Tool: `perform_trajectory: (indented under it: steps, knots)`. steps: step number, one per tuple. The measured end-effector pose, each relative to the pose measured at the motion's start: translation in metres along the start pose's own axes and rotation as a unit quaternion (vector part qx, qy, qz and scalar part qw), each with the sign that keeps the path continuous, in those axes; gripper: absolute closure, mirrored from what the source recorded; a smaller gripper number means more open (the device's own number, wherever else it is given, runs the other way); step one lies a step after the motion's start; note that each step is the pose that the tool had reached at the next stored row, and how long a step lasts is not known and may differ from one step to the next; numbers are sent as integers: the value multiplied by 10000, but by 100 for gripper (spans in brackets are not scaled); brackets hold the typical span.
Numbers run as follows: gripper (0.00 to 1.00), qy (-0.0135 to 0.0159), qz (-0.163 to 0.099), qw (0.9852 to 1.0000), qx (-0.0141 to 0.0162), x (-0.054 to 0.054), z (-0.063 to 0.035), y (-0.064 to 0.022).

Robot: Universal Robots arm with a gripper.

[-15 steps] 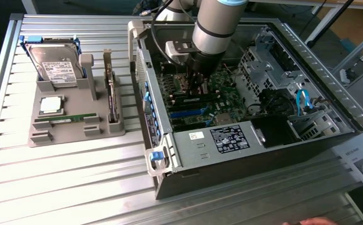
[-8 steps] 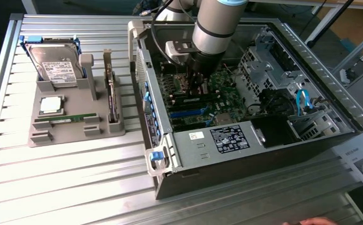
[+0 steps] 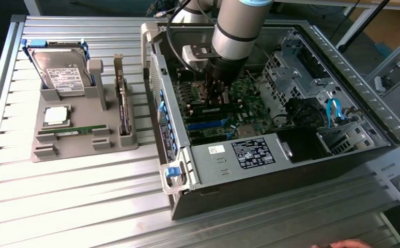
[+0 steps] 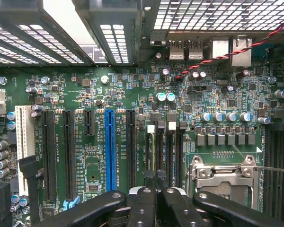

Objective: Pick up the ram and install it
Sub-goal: 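Press down the ram until it locks into place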

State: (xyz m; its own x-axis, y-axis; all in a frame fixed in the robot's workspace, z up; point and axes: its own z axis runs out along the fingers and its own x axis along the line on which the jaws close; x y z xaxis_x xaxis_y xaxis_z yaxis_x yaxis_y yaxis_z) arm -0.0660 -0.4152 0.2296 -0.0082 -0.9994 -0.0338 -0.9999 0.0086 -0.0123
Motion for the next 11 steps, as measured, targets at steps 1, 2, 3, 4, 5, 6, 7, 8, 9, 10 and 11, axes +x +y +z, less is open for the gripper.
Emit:
perform_trajectory:
  steps: [1, 2, 3, 4, 5, 6, 7, 8, 9, 10, 11]
  knots:
    - [90, 0, 0, 10000, 0, 0, 1, 0]
    - [90, 0, 0, 10000, 0, 0, 3, 0]
    - [90, 1, 0, 10000, 0, 0, 4, 0]
    - [90, 1, 0, 10000, 0, 0, 5, 0]
    - [90, 1, 0, 10000, 0, 0, 5, 0]
    - [90, 0, 0, 10000, 0, 0, 6, 0]
    - [90, 0, 0, 10000, 0, 0, 6, 0]
    - [90, 0, 0, 10000, 0, 0, 6, 0]
    - [90, -1, 0, 10000, 1, 0, 5, 0]
    - [90, -1, 0, 10000, 1, 0, 3, 0]
    - [90, -2, 0, 10000, 1, -1, -1, -1]
